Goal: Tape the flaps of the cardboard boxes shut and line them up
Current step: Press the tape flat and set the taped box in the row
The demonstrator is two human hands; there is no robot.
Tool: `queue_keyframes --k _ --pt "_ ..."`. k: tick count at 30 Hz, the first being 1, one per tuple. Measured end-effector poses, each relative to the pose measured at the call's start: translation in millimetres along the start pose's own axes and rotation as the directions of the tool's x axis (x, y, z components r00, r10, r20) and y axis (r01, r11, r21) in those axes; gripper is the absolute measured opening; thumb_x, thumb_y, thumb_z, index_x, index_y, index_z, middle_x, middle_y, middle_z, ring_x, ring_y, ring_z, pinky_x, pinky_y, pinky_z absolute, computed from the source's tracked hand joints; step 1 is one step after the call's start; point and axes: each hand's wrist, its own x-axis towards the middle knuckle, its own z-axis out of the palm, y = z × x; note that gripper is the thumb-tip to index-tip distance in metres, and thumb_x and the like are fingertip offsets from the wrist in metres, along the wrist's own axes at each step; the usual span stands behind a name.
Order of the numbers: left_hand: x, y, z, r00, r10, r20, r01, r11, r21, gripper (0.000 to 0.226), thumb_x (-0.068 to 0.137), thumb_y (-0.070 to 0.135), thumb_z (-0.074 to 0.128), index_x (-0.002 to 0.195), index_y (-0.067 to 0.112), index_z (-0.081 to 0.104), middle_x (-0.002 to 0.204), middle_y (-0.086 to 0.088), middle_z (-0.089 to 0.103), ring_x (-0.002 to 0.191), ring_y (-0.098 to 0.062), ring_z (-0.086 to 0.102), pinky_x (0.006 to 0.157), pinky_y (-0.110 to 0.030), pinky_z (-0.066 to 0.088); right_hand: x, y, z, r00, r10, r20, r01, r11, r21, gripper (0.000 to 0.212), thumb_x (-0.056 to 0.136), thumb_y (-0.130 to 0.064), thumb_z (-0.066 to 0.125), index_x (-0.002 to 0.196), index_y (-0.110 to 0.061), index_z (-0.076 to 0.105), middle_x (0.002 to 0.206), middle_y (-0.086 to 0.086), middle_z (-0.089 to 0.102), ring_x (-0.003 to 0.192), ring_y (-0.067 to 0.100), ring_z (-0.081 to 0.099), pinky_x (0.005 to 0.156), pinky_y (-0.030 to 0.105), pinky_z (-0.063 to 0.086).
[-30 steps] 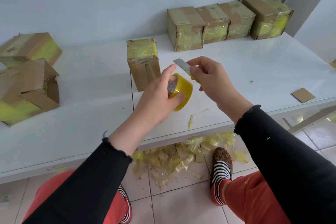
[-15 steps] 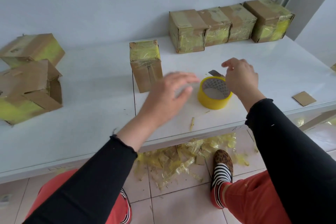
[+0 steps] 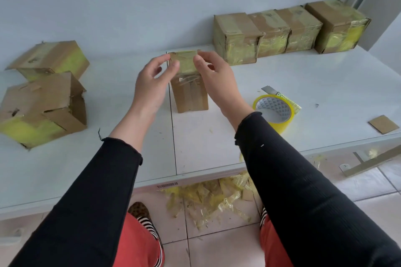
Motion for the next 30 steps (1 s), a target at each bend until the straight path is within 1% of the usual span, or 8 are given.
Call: queue_keyframes --k 7,13,18,21,23,25,27,30 --pt "-5.4 -14.7 1.1 0.985 0.056 0.164 -0.066 0.996 0.058 0.084 0.083 0.035 0.086 0.153 0.036 0.04 0.14 0.023 0.051 0.123 0.015 0.048 0.101 -0.021 0.043 2.0 8.5 -6.0 0.997 -0.011 0.082 0.016 0.999 -0.05 0.048 0.099 -0.034 0.065 0.145 -0.026 0.055 0.141 -0.008 0.057 0.116 0.012 0.06 0.104 0.037 0.05" --pt "-7.6 -21.9 4.3 0.977 0.131 0.169 -0.172 0.95 0.259 0.097 0.084 0.052 0.081 0.161 0.035 0.024 0.156 0.011 0.043 0.14 -0.006 0.043 0.114 -0.032 0.039 0.0 24.1 -8.5 0.975 -0.151 0.163 0.192 0.944 -0.27 0.067 0.094 -0.036 0.072 0.154 -0.026 0.042 0.142 -0.007 0.051 0.116 0.012 0.056 0.096 0.04 0.052" --pt "-6.6 -22.6 2.0 0.961 0.109 0.256 -0.181 0.944 0.275 0.119 0.079 0.035 0.089 0.165 0.031 0.007 0.162 0.008 0.026 0.143 -0.002 0.032 0.12 -0.034 0.034 0.4 31.1 -7.6 0.966 -0.195 0.172 0.239 0.927 -0.29 0.075 0.09 -0.027 0.077 0.155 -0.025 0.038 0.144 -0.006 0.047 0.117 0.013 0.055 0.091 0.042 0.054" --pt "-8.0 -22.8 2.4 0.94 0.054 0.336 -0.148 0.955 0.259 0.139 0.071 0.029 0.095 0.164 0.033 -0.007 0.161 0.011 0.018 0.142 0.001 0.027 0.118 -0.026 0.03 -3.0 37.1 -6.9 0.949 -0.185 0.255 0.272 0.888 -0.37 0.099 0.083 -0.015 0.081 0.161 -0.027 0.022 0.155 -0.004 0.035 0.123 0.017 0.052 0.091 0.043 0.053" --pt "-7.7 -20.5 1.7 0.934 0.028 0.355 -0.091 0.983 0.16 0.131 0.075 0.035 0.093 0.164 0.035 -0.002 0.163 0.014 0.018 0.148 -0.003 0.027 0.119 -0.025 0.029 -4.9 41.3 -7.1 0.942 -0.16 0.296 0.269 0.887 -0.377 0.113 0.08 -0.013 0.083 0.164 -0.028 0.009 0.159 -0.001 0.031 0.127 0.021 0.05 0.094 0.043 0.052" --pt "-6.7 -16.9 1.9 0.957 0.047 0.287 -0.081 0.991 0.108 0.103 0.086 0.049 0.079 0.163 0.033 0.013 0.162 0.011 0.029 0.145 -0.004 0.036 0.117 -0.025 0.034 -4.5 43.6 -9.1 0.934 -0.149 0.326 0.269 0.892 -0.364 0.119 0.078 -0.013 0.085 0.164 -0.03 0.004 0.162 -0.001 0.028 0.13 0.022 0.05 0.099 0.047 0.051" --pt "-5.5 -16.1 3.1 0.973 0.11 0.202 -0.145 0.974 0.172 0.076 0.098 0.05 0.065 0.159 0.029 0.026 0.155 0.006 0.041 0.138 -0.009 0.047 0.116 -0.035 0.04 -3.9 42.8 -11.5 0.926 -0.129 0.354 0.249 0.915 -0.318 0.12 0.078 -0.029 0.089 0.163 -0.034 0.005 0.164 -0.005 0.026 0.13 0.021 0.051 0.1 0.047 0.051" --pt "-4.8 -20.4 5.0 0.967 0.171 0.188 -0.215 0.945 0.246 0.072 0.1 0.045 0.065 0.158 0.026 0.028 0.153 0.001 0.045 0.136 -0.014 0.05 0.113 -0.042 0.044 -5.8 38.7 -12.4 0.952 -0.117 0.284 0.189 0.952 -0.241 0.089 0.088 -0.063 0.068 0.159 -0.043 0.017 0.157 -0.013 0.037 0.12 0.015 0.059 0.101 0.044 0.051"
